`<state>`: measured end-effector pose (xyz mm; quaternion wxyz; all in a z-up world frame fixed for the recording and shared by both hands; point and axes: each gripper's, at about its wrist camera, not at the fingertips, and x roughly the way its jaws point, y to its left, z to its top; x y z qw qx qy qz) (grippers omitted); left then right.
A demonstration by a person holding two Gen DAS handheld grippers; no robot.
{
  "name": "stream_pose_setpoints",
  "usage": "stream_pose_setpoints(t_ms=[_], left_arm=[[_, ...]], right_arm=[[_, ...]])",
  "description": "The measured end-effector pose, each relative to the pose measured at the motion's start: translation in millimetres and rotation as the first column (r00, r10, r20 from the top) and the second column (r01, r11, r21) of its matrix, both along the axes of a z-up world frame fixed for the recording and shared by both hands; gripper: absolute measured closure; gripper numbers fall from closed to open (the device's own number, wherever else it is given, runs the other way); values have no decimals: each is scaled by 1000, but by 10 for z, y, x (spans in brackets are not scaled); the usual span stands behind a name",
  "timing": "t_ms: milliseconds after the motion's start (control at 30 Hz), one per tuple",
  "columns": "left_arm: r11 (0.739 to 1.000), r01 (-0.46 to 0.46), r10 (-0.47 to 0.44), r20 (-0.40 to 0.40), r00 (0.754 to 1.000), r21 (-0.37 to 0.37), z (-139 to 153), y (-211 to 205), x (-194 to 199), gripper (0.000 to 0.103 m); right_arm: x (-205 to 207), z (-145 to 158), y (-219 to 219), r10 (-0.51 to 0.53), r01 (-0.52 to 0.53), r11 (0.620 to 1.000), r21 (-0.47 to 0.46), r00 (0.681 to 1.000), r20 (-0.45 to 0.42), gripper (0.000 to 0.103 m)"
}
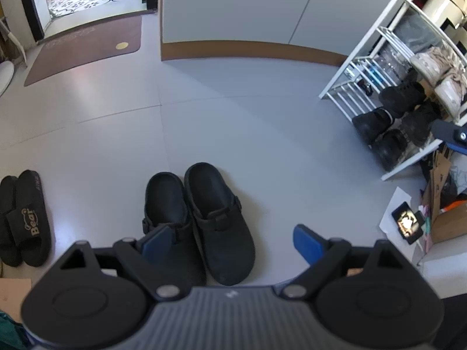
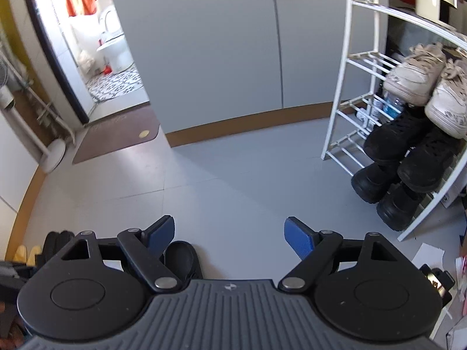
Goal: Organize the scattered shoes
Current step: 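Move the right gripper over to the black clogs on the floor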
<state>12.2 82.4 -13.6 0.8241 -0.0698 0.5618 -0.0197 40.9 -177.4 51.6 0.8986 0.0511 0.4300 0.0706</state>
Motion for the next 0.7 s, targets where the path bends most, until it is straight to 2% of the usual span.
stream_pose_setpoints(t_ms=[100, 267, 467, 700], left_arm=[[1000, -23, 23, -9, 1000, 12, -27, 42, 18, 11], [998, -61, 61, 0, 998, -1, -14, 125, 49, 11], [997, -81, 81, -11, 997, -3, -44, 212, 135, 11], [994, -108, 108, -36, 994, -8, -99, 329, 177, 11]], right_arm=[[-32, -12, 47, 29, -29, 1000, -5, 1000, 1, 17], [-113, 22, 118, 110, -111, 992, 53, 994, 29, 14], [-83, -104, 278, 192, -187, 978, 92, 980, -54, 13], [-74, -212, 486, 272, -263, 960, 95, 956, -109, 13]])
